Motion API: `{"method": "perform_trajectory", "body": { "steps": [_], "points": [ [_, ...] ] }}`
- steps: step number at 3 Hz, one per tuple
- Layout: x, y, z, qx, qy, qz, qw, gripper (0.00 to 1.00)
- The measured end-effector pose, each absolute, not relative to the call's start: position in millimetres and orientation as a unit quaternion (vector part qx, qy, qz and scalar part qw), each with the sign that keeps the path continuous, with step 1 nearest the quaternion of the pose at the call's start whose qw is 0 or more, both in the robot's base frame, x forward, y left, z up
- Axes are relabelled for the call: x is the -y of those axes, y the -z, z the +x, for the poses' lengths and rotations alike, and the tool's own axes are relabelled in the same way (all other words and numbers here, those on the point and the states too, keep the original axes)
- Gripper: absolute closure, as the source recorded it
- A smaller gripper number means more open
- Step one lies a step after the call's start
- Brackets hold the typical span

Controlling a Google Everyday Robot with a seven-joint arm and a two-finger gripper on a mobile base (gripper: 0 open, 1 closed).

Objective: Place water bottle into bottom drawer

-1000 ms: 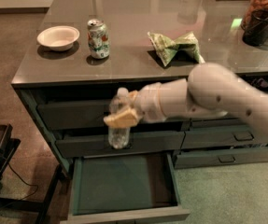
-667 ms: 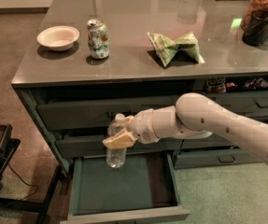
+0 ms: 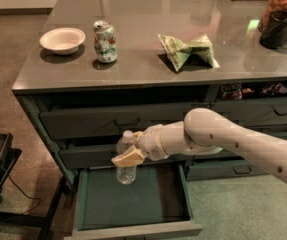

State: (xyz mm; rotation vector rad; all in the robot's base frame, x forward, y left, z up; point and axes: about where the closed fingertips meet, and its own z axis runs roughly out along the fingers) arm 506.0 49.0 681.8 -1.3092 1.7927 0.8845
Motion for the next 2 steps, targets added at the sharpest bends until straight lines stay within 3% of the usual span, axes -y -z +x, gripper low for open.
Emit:
{"method": "perform_trajectory", "body": {
  "steps": [2],
  "points": [
    [-52.0, -576.0, 512.6, -0.671, -0.312, -0.566, 0.363, 1.00]
  ]
}}
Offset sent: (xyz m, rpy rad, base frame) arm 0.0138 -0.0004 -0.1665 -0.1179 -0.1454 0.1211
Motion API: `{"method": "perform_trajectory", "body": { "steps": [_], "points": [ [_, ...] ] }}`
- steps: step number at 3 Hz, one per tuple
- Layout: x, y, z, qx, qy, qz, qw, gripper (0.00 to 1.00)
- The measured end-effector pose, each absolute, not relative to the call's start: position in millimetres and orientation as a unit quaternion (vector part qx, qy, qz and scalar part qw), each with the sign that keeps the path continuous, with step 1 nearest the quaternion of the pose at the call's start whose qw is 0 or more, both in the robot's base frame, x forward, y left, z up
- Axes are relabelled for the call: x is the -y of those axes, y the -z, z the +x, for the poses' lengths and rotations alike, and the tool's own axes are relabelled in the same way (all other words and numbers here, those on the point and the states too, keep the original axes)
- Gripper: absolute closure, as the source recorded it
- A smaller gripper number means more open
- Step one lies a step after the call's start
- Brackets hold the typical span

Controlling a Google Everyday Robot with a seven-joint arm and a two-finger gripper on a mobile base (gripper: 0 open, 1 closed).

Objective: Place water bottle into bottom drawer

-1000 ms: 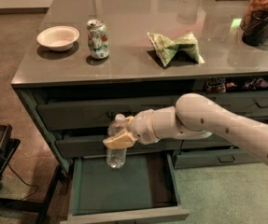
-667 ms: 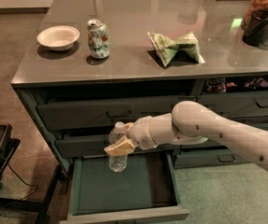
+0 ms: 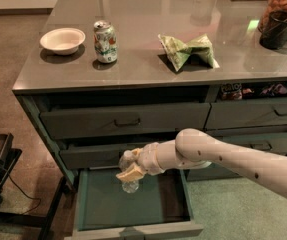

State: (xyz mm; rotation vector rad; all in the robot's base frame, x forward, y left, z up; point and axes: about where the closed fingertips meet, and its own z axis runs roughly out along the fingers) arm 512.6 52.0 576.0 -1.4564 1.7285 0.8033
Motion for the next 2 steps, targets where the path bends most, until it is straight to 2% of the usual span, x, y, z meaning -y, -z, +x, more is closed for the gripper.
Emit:
{"method": "perform_trajectory", "body": {
  "steps": [1, 2],
  "points": [
    [-52.0, -575.9, 512.6, -0.671, -0.312, -0.566, 0.363, 1.00],
    [-45.7, -537.5, 512.3, -0.671, -0.297, -0.571, 0.367, 1.00]
  ]
}}
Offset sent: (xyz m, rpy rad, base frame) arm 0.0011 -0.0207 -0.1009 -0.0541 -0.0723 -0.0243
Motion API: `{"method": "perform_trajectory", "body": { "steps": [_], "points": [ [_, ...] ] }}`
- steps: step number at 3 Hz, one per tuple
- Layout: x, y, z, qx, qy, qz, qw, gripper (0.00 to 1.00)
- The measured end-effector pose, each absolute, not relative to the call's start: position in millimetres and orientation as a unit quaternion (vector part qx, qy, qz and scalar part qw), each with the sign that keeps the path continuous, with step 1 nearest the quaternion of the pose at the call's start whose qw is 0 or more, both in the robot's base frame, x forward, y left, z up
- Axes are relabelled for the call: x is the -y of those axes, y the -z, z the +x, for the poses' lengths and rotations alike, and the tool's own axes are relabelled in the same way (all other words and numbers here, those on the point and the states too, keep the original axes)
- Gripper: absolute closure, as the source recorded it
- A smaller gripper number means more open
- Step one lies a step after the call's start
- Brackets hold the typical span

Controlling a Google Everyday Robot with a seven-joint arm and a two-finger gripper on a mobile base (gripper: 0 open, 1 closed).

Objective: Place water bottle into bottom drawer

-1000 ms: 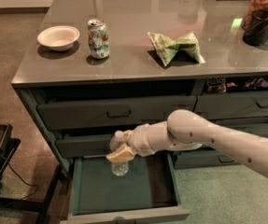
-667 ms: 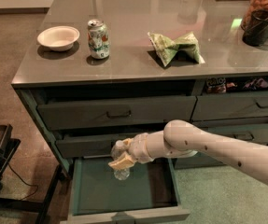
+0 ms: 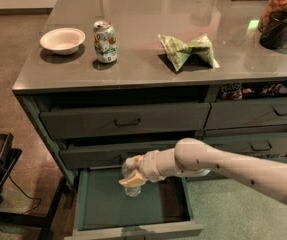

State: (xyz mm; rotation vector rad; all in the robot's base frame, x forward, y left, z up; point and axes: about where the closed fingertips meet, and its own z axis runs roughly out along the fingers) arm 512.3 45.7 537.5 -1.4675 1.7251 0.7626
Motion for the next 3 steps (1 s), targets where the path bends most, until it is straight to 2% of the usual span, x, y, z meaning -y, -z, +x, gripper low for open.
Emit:
{"method": "perform_trajectory", "body": {
  "steps": [1, 2, 3],
  "points": [
    [-45.1, -486.0, 519.2, -0.660, -0.283, -0.580, 0.385, 1.00],
    [-53.7, -411.2, 523.5, -0.644, -0.304, -0.579, 0.397, 1.00],
    [-54.0, -408.8, 523.0, -0.643, -0.303, -0.581, 0.396, 1.00]
  ]
}}
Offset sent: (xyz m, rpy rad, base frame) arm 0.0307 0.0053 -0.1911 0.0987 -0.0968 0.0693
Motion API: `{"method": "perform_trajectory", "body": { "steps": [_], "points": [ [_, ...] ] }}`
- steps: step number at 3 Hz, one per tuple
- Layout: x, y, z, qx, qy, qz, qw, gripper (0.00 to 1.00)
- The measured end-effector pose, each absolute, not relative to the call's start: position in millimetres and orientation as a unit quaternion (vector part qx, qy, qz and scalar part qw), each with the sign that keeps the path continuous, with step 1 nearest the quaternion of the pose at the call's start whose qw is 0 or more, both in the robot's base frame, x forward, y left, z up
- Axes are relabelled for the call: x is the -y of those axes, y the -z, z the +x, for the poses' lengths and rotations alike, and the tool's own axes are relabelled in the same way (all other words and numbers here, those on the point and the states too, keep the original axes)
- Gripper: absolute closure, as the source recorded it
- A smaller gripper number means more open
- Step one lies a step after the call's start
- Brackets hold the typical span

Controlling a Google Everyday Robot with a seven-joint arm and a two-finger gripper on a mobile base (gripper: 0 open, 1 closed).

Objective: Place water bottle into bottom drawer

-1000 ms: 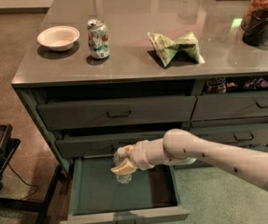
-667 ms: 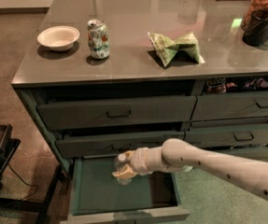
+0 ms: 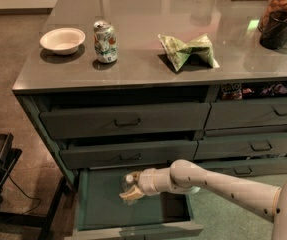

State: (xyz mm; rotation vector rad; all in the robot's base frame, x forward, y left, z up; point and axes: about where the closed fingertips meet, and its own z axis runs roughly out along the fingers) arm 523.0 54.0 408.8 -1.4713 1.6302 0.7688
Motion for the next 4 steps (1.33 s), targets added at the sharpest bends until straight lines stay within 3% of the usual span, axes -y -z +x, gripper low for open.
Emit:
{"method": "perform_trajectory", "body": {
  "steps": [4],
  "points": [
    [-48.3, -309.0, 550.5, -0.600, -0.267, -0.624, 0.423, 1.00]
  ]
}}
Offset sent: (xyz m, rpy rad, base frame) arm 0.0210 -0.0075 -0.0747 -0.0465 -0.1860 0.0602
